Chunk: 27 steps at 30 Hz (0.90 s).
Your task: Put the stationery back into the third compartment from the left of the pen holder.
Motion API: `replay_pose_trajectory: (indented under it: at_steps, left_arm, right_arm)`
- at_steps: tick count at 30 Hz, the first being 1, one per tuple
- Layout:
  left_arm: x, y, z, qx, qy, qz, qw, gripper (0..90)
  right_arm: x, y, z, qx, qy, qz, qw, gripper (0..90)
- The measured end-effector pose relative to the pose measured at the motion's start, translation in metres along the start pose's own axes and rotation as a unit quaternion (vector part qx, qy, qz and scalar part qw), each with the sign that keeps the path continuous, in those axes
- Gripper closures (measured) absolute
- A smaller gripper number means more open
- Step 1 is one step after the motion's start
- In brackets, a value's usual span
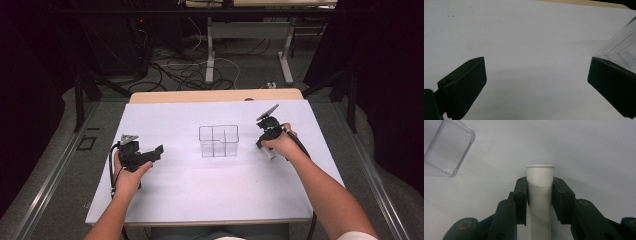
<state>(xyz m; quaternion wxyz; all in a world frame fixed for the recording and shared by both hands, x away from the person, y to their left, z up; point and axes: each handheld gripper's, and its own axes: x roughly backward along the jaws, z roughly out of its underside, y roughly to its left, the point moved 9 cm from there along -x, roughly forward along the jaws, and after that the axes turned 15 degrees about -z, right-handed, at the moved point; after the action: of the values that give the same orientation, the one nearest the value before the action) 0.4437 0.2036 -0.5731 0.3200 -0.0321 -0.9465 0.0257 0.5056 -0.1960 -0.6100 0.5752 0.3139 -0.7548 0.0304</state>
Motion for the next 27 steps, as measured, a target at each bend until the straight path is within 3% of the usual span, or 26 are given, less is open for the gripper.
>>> replay_pose_trajectory:
  at_steps: [3, 5, 11, 14, 16, 17, 18, 20, 21, 27]
  left_arm:
    - [0.0, 0.0, 0.0, 0.0, 0.0, -0.001, 1.0, 2.1]
    - [0.0, 0.0, 0.0, -0.001, 0.001, -0.001, 1.0, 2.1]
    - [-0.001, 0.0, 0.001, -0.003, 0.003, -0.001, 1.0, 2.1]
    - [-0.001, -0.001, 0.001, -0.003, 0.004, -0.002, 1.0, 2.1]
    - [-0.001, -0.001, 0.001, -0.002, 0.003, -0.002, 1.0, 2.1]
    - [-0.001, -0.001, 0.001, -0.003, 0.003, -0.003, 1.0, 2.1]
    - [-0.001, -0.001, 0.001, -0.002, 0.003, -0.003, 1.0, 2.1]
    - [-0.001, 0.0, 0.001, -0.002, 0.004, -0.003, 1.0, 2.1]
    - [-0.001, -0.001, 0.001, -0.002, 0.003, -0.002, 1.0, 2.1]
    - [-0.001, 0.0, 0.001, -0.002, 0.004, -0.003, 1.0, 2.1]
  right_arm:
    - [0.003, 0.002, 0.002, -0.003, -0.007, 0.001, 1.0, 67.2]
    - [0.001, 0.002, -0.001, 0.005, -0.046, -0.013, 0.9989, 67.3]
    - [0.01, 0.005, 0.007, 0.014, -0.042, -0.011, 0.999, 67.3]
    - [0.01, 0.008, 0.005, 0.025, -0.079, -0.02, 0.9964, 67.4]
    - [0.013, 0.009, 0.008, 0.026, -0.073, -0.016, 0.9969, 67.4]
    - [0.013, 0.009, 0.005, 0.04, -0.093, -0.023, 0.9946, 67.4]
    - [0.014, 0.011, 0.005, 0.036, -0.1, -0.024, 0.994, 67.4]
    - [0.022, 0.012, 0.01, 0.032, -0.069, -0.019, 0.9969, 67.5]
    - [0.02, 0.015, 0.007, 0.031, -0.098, -0.026, 0.9944, 67.5]
    - [0.027, 0.021, 0.009, 0.05, -0.118, -0.032, 0.9912, 67.5]
